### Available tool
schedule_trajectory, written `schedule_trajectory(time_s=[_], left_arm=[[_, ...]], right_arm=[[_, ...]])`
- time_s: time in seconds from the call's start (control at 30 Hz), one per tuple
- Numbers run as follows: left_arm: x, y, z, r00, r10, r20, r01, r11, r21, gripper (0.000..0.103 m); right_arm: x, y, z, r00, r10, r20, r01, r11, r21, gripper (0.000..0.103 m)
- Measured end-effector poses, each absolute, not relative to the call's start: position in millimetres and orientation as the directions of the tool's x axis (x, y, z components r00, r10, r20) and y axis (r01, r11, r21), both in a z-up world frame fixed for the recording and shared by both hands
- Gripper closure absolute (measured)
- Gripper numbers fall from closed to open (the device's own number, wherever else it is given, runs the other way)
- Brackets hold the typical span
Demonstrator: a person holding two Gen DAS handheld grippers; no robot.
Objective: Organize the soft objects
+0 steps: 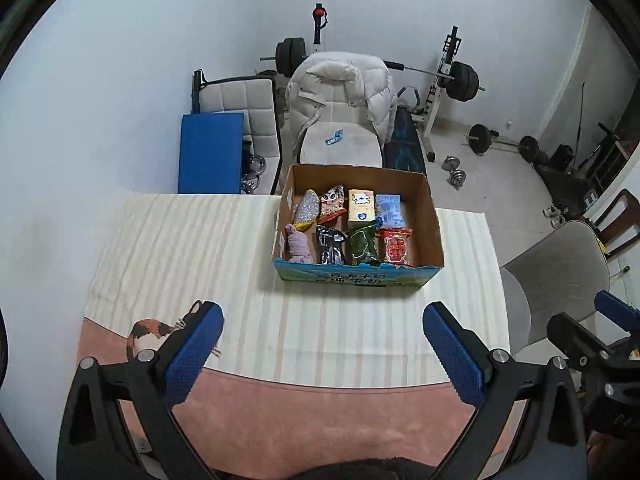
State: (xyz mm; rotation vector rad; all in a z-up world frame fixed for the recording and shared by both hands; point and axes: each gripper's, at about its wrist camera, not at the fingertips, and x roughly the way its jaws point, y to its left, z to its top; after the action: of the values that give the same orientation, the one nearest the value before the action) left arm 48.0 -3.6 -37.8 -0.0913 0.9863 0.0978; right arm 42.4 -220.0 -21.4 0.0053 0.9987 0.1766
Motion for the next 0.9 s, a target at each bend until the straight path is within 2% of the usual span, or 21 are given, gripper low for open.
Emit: schedule_trajectory(time_s=[0.27,0.9], left_arm=[[28.0,-4.2,-15.8,0.583,0.042,-0.811,-0.110,0.993,-0.028,0.000],[38.6,-4.3,-7.2,0.636,0.057,-0.769,-0.115,0.993,-0.022,0.000]], right_arm=[[16.8,-224.7,2.7,0.577,0.138,-0.805,-0.143,0.987,0.067,0.000],[32.8,-224.7,14.6,0.626,0.078,-0.776,-0.096,0.995,0.022,0.000]])
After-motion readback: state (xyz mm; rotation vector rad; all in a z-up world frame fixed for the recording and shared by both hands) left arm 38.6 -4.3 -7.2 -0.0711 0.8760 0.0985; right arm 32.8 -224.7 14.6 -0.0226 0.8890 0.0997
